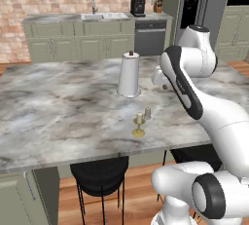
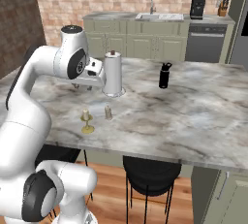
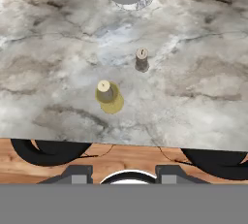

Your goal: Pick the candle and candle from the dining table and place them in the open cabinet. Close the cabinet after placing the objects.

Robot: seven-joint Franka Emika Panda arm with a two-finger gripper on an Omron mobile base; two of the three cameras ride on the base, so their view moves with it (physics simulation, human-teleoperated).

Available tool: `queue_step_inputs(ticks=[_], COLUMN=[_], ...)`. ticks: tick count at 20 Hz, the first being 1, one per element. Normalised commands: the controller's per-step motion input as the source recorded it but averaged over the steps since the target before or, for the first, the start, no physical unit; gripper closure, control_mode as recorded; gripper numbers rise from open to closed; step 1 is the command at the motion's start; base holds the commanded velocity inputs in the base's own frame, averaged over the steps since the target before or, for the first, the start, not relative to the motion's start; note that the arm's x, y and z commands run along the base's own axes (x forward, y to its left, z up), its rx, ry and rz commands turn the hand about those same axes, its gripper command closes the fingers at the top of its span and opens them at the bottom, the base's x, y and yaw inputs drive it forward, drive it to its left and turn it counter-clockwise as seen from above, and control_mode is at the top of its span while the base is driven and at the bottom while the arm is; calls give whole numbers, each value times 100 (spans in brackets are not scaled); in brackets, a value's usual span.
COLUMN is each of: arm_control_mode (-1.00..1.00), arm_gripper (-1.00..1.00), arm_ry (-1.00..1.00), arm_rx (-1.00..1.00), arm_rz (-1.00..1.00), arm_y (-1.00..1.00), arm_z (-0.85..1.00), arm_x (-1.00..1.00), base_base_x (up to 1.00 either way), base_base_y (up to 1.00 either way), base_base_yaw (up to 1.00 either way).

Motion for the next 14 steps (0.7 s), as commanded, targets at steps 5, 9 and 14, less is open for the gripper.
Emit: queue_step_inputs(ticks=[5, 9, 14], arm_control_mode=[-100, -100, -100], arm_gripper=[-100, -100, -100], arm_ry=[0, 2, -1], arm_rx=[1, 0, 1], arm_rz=[2, 7, 5], arm_y=[6, 32, 46], arm_z=[-5, -33, -32], arm_x=[-37, -13, 7], base_base_x=[0, 0, 0], base_base_y=[0, 0, 0], base_base_yaw=[0, 0, 0])
